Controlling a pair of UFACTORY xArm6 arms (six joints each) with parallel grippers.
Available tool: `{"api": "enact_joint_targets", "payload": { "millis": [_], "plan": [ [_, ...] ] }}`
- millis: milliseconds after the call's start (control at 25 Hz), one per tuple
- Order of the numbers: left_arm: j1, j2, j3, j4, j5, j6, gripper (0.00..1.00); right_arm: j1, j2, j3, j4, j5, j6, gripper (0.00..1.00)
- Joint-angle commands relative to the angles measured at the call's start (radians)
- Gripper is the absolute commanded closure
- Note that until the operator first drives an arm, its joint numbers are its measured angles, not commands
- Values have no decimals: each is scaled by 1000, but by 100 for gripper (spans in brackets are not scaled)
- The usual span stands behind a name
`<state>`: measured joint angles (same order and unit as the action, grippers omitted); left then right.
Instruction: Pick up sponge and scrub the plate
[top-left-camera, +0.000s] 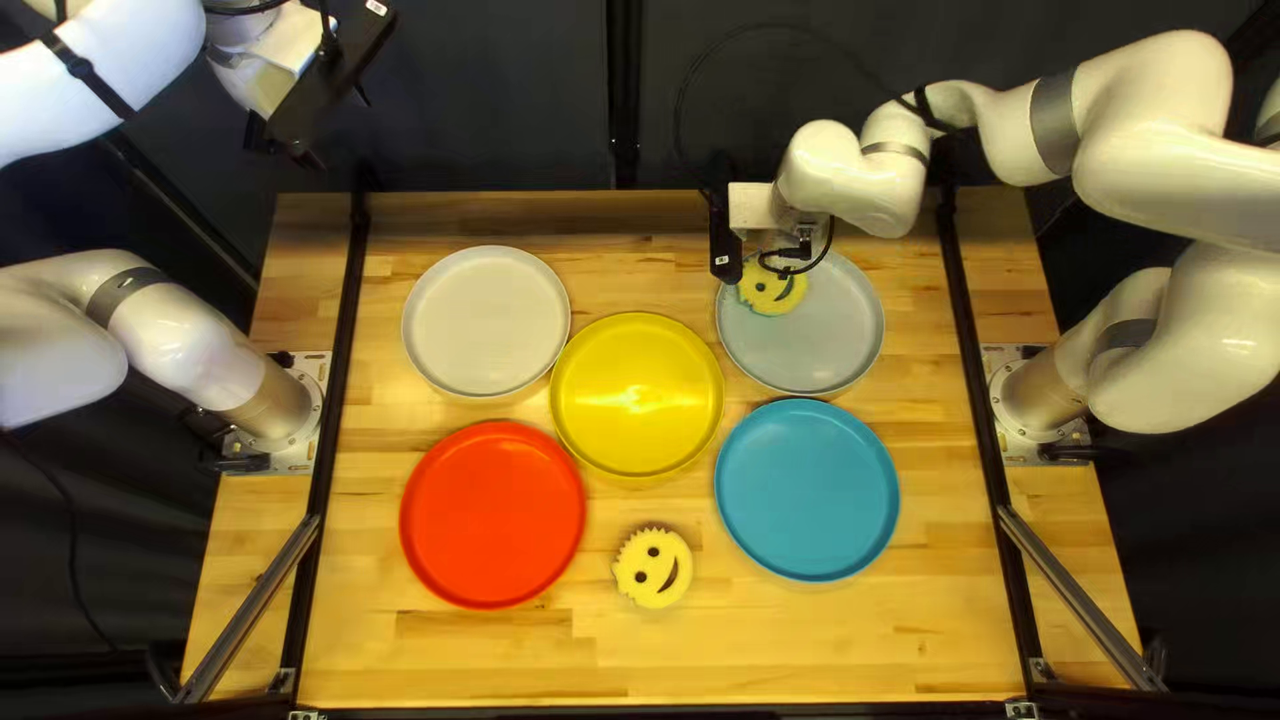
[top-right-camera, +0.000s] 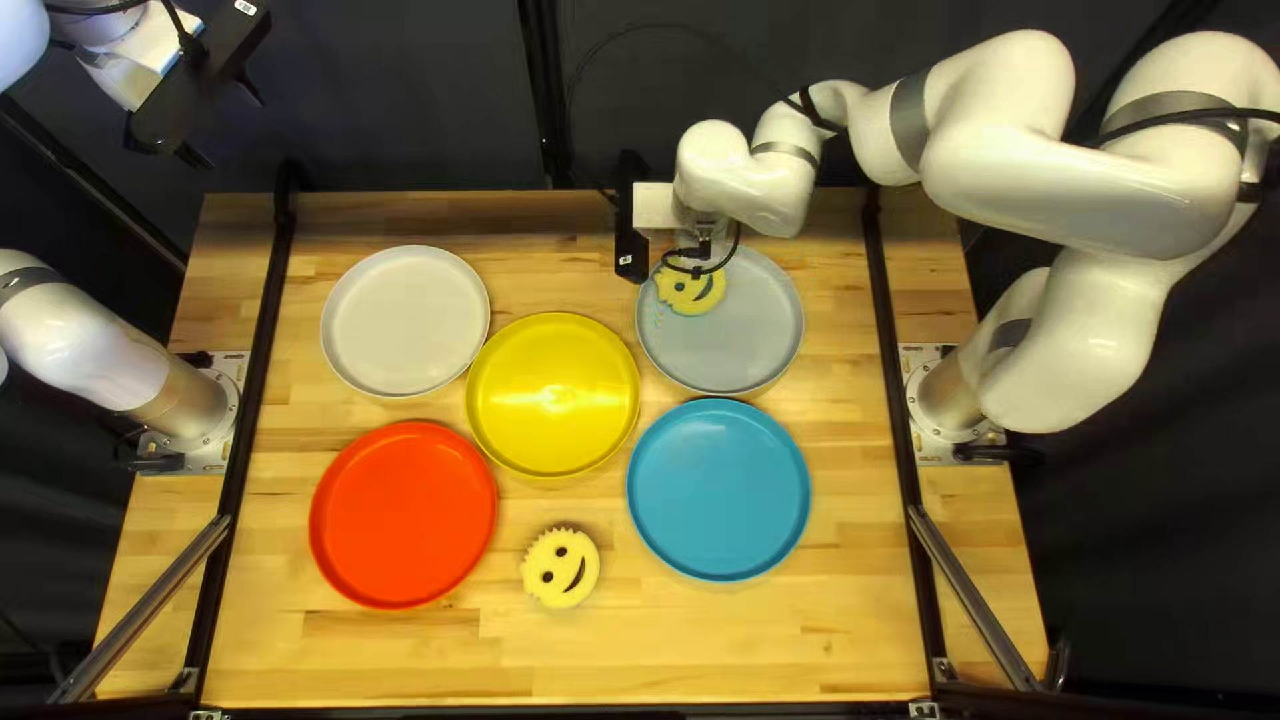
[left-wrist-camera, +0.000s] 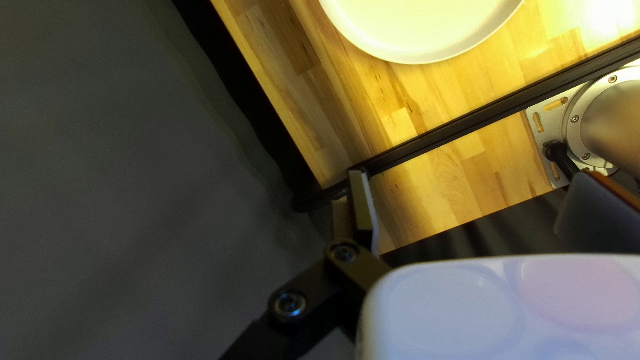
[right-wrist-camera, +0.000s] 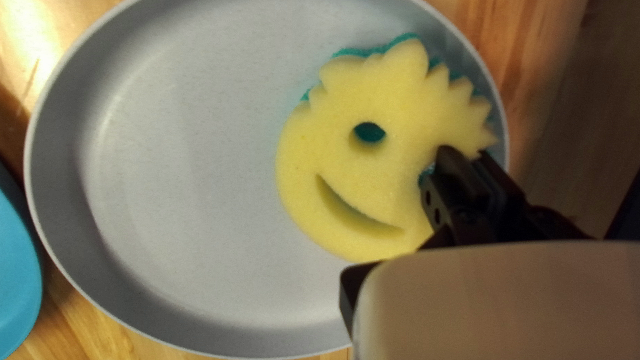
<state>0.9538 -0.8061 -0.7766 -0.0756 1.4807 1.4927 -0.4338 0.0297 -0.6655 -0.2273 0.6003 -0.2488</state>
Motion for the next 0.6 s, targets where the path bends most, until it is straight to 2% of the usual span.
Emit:
{"api": "enact_joint_targets", "payload": {
  "millis": [40,360,600],
  "plan": [
    [0,0,0,0,0,0,0,42,-19,21,-14,-2,41,100],
    [0,0,0,0,0,0,0,151,-65,81,-60,-9,149,100],
    [0,0,0,0,0,0,0,151,-92,123,-73,-29,150,100]
  ]
}}
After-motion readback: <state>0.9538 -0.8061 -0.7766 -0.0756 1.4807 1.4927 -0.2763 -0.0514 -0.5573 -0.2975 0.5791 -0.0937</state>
